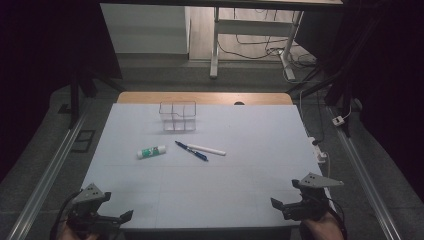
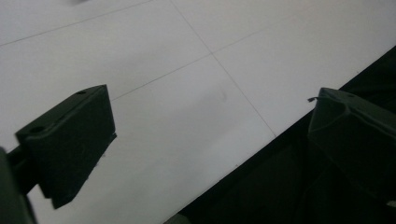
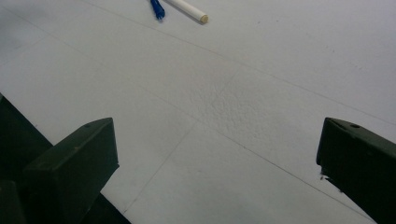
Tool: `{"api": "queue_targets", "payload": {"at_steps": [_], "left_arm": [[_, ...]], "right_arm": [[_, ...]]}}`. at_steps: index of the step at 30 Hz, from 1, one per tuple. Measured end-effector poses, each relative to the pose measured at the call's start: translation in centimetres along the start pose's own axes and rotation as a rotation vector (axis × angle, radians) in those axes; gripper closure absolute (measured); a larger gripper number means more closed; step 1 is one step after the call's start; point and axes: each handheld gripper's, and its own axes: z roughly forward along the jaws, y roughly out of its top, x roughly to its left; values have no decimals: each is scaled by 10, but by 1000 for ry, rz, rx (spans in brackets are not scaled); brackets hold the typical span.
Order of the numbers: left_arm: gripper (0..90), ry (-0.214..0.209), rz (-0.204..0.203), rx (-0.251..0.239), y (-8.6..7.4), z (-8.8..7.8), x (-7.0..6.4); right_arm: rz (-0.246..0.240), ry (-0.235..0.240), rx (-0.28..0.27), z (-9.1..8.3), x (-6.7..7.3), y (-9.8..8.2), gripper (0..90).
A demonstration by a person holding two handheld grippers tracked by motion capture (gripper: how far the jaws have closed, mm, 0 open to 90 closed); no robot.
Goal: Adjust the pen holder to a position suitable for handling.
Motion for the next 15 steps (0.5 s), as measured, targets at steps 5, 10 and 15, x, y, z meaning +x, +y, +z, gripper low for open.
{"api": "queue_targets", "payload": {"at_steps": [5,10,15], "left_arm": [[0,16,2,2,0,0,-1],[0,14,6,5,0,1,-1],[4,20,13,12,0,2,-2]], "right_arm": [[0,12,9,2,-1,1,0],[-11,6,23,3,1,1,0],[-20,1,41,5,2,2,0]]}}
